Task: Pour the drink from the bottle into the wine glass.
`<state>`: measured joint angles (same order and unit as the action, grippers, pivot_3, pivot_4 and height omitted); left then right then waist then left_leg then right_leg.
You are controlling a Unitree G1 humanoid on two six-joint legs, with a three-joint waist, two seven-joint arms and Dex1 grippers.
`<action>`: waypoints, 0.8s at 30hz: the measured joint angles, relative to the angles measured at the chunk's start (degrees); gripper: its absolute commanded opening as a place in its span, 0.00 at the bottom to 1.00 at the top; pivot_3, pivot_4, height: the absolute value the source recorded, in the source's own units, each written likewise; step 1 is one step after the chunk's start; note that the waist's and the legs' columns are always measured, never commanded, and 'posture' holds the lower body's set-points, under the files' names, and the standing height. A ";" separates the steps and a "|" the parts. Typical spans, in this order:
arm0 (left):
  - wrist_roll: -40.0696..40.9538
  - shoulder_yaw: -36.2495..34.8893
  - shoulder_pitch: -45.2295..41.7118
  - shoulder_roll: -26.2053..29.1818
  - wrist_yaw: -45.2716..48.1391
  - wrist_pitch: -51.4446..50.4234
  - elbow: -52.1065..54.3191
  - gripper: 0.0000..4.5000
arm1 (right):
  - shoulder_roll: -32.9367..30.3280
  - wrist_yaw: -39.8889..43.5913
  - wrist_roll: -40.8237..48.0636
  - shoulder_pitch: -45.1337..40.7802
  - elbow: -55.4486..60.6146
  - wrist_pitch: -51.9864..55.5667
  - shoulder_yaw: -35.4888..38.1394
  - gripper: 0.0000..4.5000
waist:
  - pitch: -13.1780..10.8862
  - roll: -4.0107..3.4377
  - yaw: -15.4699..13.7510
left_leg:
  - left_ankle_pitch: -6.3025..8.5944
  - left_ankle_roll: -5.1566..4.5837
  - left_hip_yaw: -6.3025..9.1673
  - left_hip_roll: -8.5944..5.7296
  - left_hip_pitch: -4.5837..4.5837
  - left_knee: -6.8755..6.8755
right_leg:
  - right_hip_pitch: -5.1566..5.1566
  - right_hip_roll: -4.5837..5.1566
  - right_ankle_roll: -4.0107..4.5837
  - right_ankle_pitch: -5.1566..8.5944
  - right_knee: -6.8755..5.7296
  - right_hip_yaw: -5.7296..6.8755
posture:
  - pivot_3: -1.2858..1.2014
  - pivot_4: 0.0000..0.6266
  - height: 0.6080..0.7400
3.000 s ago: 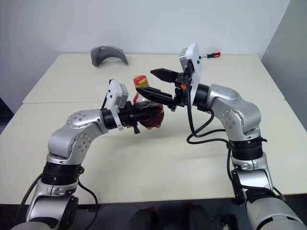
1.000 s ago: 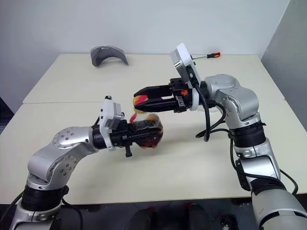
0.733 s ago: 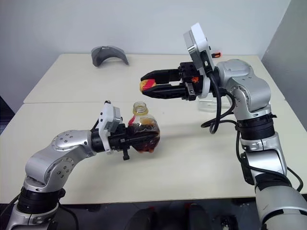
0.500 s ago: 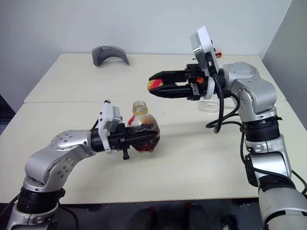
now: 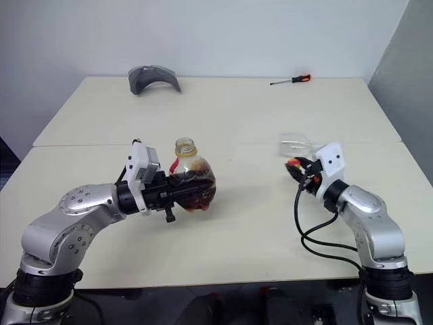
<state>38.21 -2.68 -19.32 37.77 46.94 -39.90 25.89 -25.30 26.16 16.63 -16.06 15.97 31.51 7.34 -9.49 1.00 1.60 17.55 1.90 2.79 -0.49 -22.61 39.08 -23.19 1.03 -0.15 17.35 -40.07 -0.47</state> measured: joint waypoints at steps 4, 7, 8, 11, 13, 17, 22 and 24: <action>-0.04 1.57 -3.07 -2.17 -0.16 0.04 -1.04 0.15 | 2.64 -6.37 -4.60 2.34 -3.99 -3.35 0.27 0.27 | 0.00 0.00 -0.01 | 0.00 0.00 -0.03 -0.01 0.01 0.00 | 0.00 0.00 0.00 0.00 0.00 -0.03 | 0.52 0.24 1.00; -0.03 2.48 -3.51 -2.52 0.00 0.04 -1.11 0.15 | 5.91 -10.41 -6.64 4.20 -6.59 -4.12 0.30 0.27 | 0.00 0.00 0.13 | 0.00 0.00 -0.07 0.01 0.06 -0.03 | 0.00 -0.03 0.00 0.00 -0.02 -0.09 | 0.52 0.24 1.00; -0.03 2.52 -3.50 -2.53 0.10 0.03 -1.11 0.15 | 7.10 -11.68 -7.18 5.10 -7.65 -4.13 0.25 0.27 | 0.00 0.00 0.19 | 0.00 0.00 -0.07 0.02 0.06 -0.05 | -0.01 -0.05 0.00 0.00 -0.02 -0.10 | 0.52 0.24 1.00; -0.03 2.52 -3.52 -2.38 0.31 0.02 -1.23 0.15 | 8.54 -13.45 -8.37 6.55 -8.69 -4.35 -0.19 0.27 | 0.01 -0.02 0.20 | 0.00 0.00 -0.11 0.02 0.10 -0.05 | 0.00 -0.05 0.01 0.00 -0.03 -0.15 | 0.52 0.24 1.00; -0.03 2.51 -3.55 -2.32 0.58 0.02 -1.36 0.15 | 9.28 -14.04 -8.60 6.62 -8.55 -4.33 -0.19 0.27 | 0.03 0.00 0.14 | 0.00 0.00 -0.11 0.02 0.13 -0.04 | 0.03 -0.05 0.00 0.00 -0.03 -0.15 | 0.52 0.24 1.00; -0.03 2.51 -3.57 -2.29 1.11 0.01 -1.70 0.15 | 9.73 -14.16 -8.85 6.90 -8.34 -4.53 -0.41 0.43 | 0.04 0.00 0.15 | 0.00 0.00 -0.10 0.02 0.13 -0.05 | 0.03 -0.06 0.00 0.00 -0.03 -0.15 | 0.52 0.24 1.00; -0.03 2.51 -3.78 -2.14 1.25 -0.13 -1.74 0.15 | 8.40 -13.92 -9.14 8.45 -5.99 -2.22 -0.71 0.79 | 0.07 0.00 0.10 | 0.00 -0.01 -0.10 0.02 0.13 -0.05 | 0.03 -0.06 0.00 0.00 -0.03 -0.16 | 0.52 0.24 1.00; -0.03 2.51 -3.78 -2.05 1.25 -0.15 -1.74 0.15 | 7.82 -13.81 -9.13 8.68 -4.97 -1.01 -0.66 0.94 | 0.07 0.00 0.15 | 0.01 -0.01 -0.10 0.03 0.13 -0.05 | 0.03 -0.08 0.00 0.00 -0.03 -0.15 | 0.52 0.24 1.00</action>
<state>38.18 -0.16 -23.10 35.72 48.19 -40.05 24.15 -17.47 12.36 7.50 -7.38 11.00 30.50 6.69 -9.42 1.00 1.75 17.55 1.89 2.69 -0.47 -22.48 39.04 -23.16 0.95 -0.15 17.35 -40.10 -0.63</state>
